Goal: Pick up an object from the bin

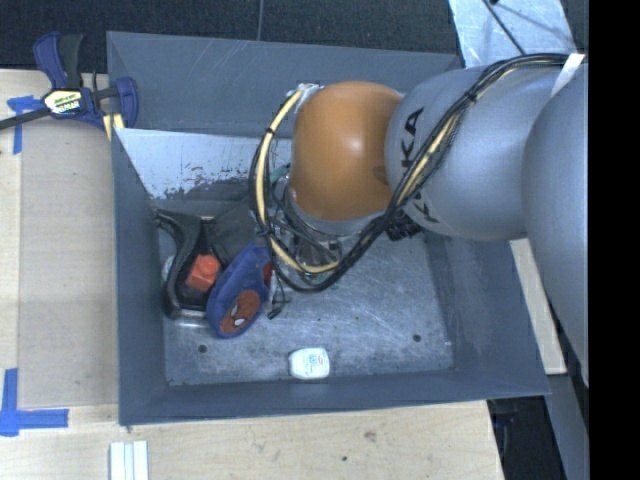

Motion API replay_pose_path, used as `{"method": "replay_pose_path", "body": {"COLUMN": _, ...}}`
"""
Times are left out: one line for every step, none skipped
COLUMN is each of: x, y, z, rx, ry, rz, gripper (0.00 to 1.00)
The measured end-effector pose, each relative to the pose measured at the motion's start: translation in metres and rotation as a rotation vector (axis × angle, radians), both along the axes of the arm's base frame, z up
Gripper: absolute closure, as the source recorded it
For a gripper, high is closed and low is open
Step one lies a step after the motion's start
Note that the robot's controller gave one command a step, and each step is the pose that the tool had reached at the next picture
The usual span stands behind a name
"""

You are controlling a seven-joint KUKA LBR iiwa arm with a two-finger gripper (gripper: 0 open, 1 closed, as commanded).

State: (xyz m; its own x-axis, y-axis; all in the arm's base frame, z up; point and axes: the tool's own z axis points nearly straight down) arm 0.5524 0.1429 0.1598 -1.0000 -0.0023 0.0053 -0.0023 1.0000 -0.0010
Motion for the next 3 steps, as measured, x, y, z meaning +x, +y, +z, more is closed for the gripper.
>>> {"method": "replay_pose_path", "body": {"x": 0.014, "y": 0.038, "z": -0.09, "rx": -0.01, "ry": 0.012, "rz": 0.19, "gripper": 0.0}}
{"method": "replay_pose_path", "body": {"x": 0.015, "y": 0.036, "z": -0.087, "rx": -0.011, "ry": 0.012, "rz": 0.185, "gripper": 1.0}}
{"method": "replay_pose_path", "body": {"x": 0.022, "y": 0.043, "z": 0.056, "rx": 0.004, "ry": -0.016, "rz": 0.154, "gripper": 1.0}}
